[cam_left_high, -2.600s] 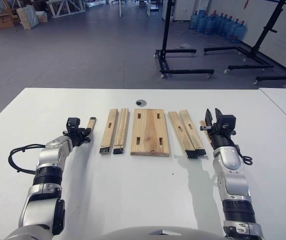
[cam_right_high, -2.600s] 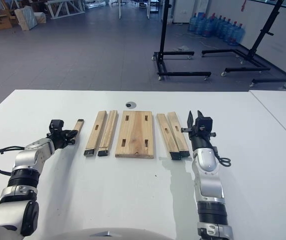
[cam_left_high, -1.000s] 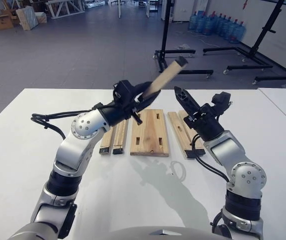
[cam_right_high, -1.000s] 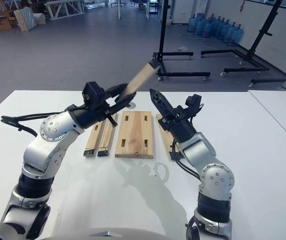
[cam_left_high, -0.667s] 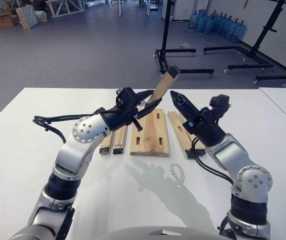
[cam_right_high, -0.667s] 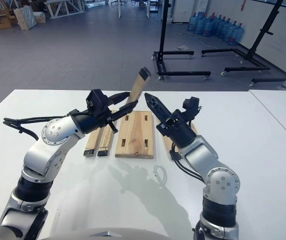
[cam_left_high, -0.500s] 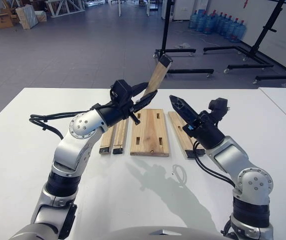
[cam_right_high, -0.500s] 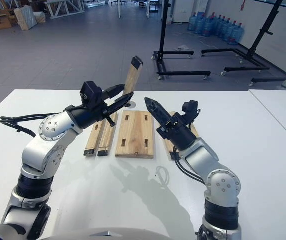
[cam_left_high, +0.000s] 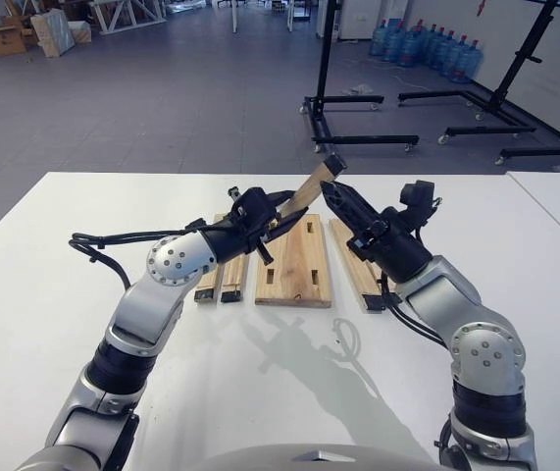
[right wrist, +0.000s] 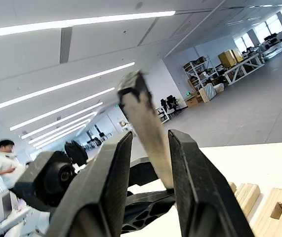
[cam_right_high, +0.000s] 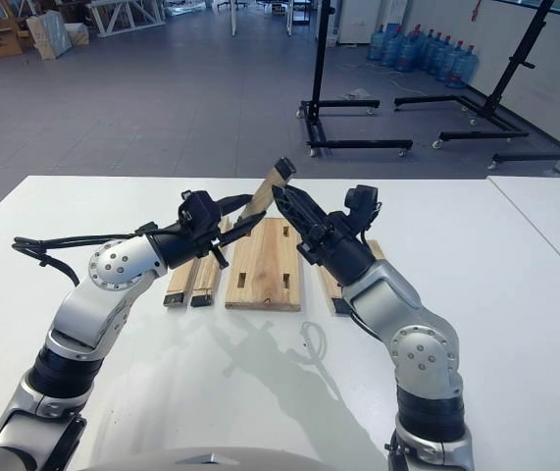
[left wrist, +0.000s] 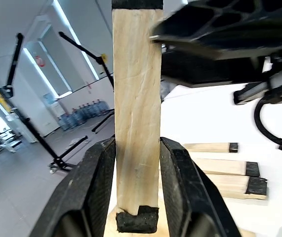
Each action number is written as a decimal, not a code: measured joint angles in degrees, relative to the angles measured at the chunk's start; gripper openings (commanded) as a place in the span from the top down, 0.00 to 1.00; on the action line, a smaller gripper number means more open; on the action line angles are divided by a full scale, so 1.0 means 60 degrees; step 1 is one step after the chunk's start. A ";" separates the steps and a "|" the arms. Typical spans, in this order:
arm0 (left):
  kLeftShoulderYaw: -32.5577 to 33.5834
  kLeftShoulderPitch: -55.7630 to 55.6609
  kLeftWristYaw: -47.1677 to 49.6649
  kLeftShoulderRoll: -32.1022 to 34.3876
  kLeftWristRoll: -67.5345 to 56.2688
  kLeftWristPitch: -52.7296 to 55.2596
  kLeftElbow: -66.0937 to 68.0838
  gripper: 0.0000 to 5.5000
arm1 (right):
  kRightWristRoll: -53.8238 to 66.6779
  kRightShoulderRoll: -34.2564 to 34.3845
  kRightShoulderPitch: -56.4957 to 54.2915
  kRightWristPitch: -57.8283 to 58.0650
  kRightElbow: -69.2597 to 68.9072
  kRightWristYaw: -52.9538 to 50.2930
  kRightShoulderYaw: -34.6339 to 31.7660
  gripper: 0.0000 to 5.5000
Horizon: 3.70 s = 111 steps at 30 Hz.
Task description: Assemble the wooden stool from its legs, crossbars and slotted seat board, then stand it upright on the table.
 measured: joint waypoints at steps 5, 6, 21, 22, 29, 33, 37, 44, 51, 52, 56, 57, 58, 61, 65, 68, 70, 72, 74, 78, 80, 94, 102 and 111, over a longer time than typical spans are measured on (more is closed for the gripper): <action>-0.0040 0.0010 -0.0073 0.0000 0.0059 -0.0068 0.0000 0.77 | -0.0249 0.0037 -0.0136 -0.0090 0.0002 0.0101 0.0019 0.76; -0.0060 0.0023 -0.0077 0.0000 0.0066 -0.0075 0.0000 0.77 | -0.0356 0.0048 -0.0214 -0.0156 0.0059 0.0106 0.0019 0.80; 0.0163 0.0071 0.0178 -0.0392 -0.0102 0.0095 -0.0054 0.66 | -0.1448 0.0857 -0.0296 -0.0789 0.0597 -0.0235 -0.0265 0.93; 0.0347 0.0071 0.0187 -0.0420 -0.0341 0.0247 -0.0091 0.63 | -0.1527 0.0854 -0.0297 -0.0858 0.0695 -0.0319 -0.0456 0.93; 0.2758 -0.0931 0.0560 -0.1072 -0.3572 0.1974 -0.0425 0.57 | -0.2976 0.0379 -0.0741 -0.1531 0.1994 -0.0502 -0.1161 0.93; 0.2873 -0.1020 0.1402 -0.0854 -0.2706 0.1926 0.0213 0.57 | -0.4654 -0.0245 -0.0789 -0.2281 0.3949 -0.0300 -0.1435 0.93; 0.2519 -0.0617 0.1759 -0.0952 -0.2275 0.1889 0.0226 0.57 | -0.5612 -0.0396 -0.0803 -0.2599 0.4712 0.0309 -0.1073 0.93; 0.2373 -0.0394 0.2122 -0.1204 -0.2086 0.1749 0.0299 0.57 | -0.6533 -0.0372 -0.0791 -0.2670 0.5503 0.0779 -0.0676 0.93; 0.2312 -0.0381 0.2160 -0.1236 -0.1891 0.1698 0.0528 0.57 | -0.6773 0.0061 -0.0772 -0.2698 0.5968 0.0923 -0.0721 0.93; 0.2301 -0.0364 0.2161 -0.1238 -0.1870 0.1692 0.0558 0.57 | -0.6784 0.0096 -0.0772 -0.2701 0.5967 0.0920 -0.0737 0.93; 0.2289 -0.0270 0.2169 -0.1309 -0.1827 0.1681 0.0572 0.57 | -0.7101 0.0283 -0.0637 -0.3116 0.6051 0.0913 -0.0741 0.93; 0.2290 -0.0270 0.2169 -0.1309 -0.1824 0.1681 0.0573 0.57 | -0.7108 0.0319 -0.0637 -0.3132 0.6051 0.0904 -0.0765 0.93; 0.2290 -0.0270 0.2168 -0.1308 -0.1824 0.1681 0.0576 0.57 | -0.7145 0.0351 -0.0637 -0.3154 0.6050 0.0895 -0.0798 0.93; 0.2290 -0.0270 0.2166 -0.1309 -0.1822 0.1678 0.0589 0.57 | -0.7246 0.0362 -0.0635 -0.3317 0.6060 0.0895 -0.0889 0.93; 0.2246 -0.0269 0.2156 -0.1319 -0.1816 0.1668 0.0608 0.57 | -0.7378 0.0446 -0.0644 -0.3644 0.6357 0.0924 -0.0937 0.93; 0.2194 -0.0269 0.2132 -0.1317 -0.1805 0.1668 0.0609 0.57 | -0.7450 0.0481 -0.0742 -0.3896 0.6639 0.0993 -0.0925 0.93; 0.2189 -0.0269 0.2126 -0.1315 -0.1797 0.1668 0.0610 0.57 | -0.7451 0.0533 -0.0742 -0.3937 0.6645 0.0988 -0.0926 0.93; 0.2182 -0.0267 0.2120 -0.1315 -0.1773 0.1668 0.0610 0.57 | -0.7446 0.0615 -0.0742 -0.3931 0.6615 0.0952 -0.0933 0.93; 0.2118 -0.0238 0.2110 -0.1316 -0.1755 0.1667 0.0612 0.57 | -0.7451 0.0677 -0.0742 -0.3920 0.6579 0.0924 -0.0919 0.93; 0.1988 -0.0148 0.2100 -0.1330 -0.1733 0.1666 0.0611 0.57 | -0.7472 0.0695 -0.0742 -0.3909 0.6374 0.0911 -0.0908 0.93; 0.1944 -0.0049 0.2096 -0.1329 -0.1731 0.1665 0.0611 0.57 | -0.7488 0.0698 -0.0742 -0.3909 0.6283 0.0911 -0.0893 0.93; 0.1848 -0.0023 0.2072 -0.1328 -0.1514 0.1618 0.0623 0.57 | -0.8114 0.0762 -0.0626 -0.4530 0.6878 0.1145 -0.0466 0.93; 0.1813 0.0020 0.1879 -0.1268 -0.1469 0.1607 0.0622 0.57 | -0.8268 0.0909 -0.0354 -0.5214 0.7022 0.1263 -0.0365 0.93; 0.1807 0.0020 0.1871 -0.1300 -0.1406 0.1527 0.0622 0.57 | -0.8551 0.0906 -0.0252 -0.5155 0.6933 0.1122 -0.0379 0.68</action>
